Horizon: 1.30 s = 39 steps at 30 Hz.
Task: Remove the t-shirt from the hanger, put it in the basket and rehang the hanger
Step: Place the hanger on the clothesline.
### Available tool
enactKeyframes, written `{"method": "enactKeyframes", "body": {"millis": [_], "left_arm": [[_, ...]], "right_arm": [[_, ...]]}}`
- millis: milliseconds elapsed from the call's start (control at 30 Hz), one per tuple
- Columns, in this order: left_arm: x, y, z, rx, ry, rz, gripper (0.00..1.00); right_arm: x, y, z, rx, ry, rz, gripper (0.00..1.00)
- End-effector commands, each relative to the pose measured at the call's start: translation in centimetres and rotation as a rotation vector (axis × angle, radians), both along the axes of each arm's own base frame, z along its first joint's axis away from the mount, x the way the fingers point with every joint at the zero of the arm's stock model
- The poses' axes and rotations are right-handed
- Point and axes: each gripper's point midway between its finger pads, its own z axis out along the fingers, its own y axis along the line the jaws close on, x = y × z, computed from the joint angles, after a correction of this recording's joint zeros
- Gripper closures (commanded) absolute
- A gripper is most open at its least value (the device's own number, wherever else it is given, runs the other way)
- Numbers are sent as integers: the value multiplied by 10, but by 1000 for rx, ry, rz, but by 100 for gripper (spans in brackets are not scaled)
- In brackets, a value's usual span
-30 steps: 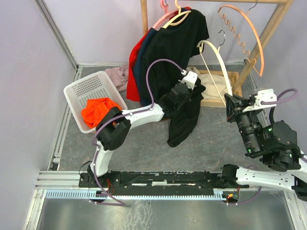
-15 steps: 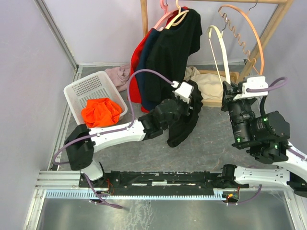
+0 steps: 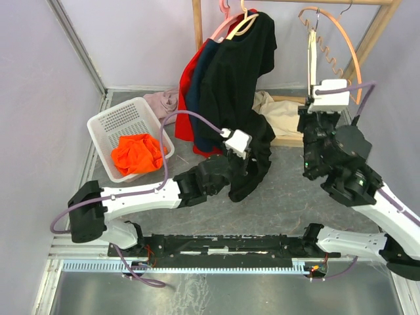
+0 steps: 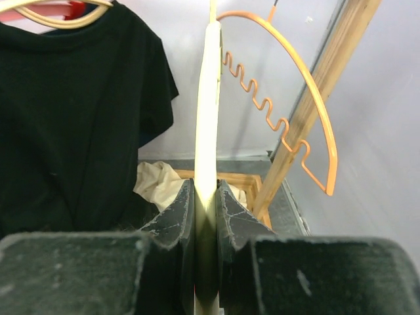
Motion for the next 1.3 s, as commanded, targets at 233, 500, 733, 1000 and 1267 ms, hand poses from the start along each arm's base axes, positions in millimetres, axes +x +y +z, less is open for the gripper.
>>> {"method": "enactKeyframes", "body": {"millis": [233,500,733,1000,1267], "left_arm": [[-21,36,32,-181,16,26,97],[-25,42,21,-186,29,25,97],[-29,51,24,-213,24,22,97],[-29,51,21,-204,20,23,97],[-25,51,20,-201,19,44,97]], "right_arm": [[44,18,1,73,-17,104,99],[61,20,9,78,-52,159,99],[82,14,12,109,-70,165,99],[72,12,28,131,-115,204,99],[56,4,40,161,-153,214,99]]}}
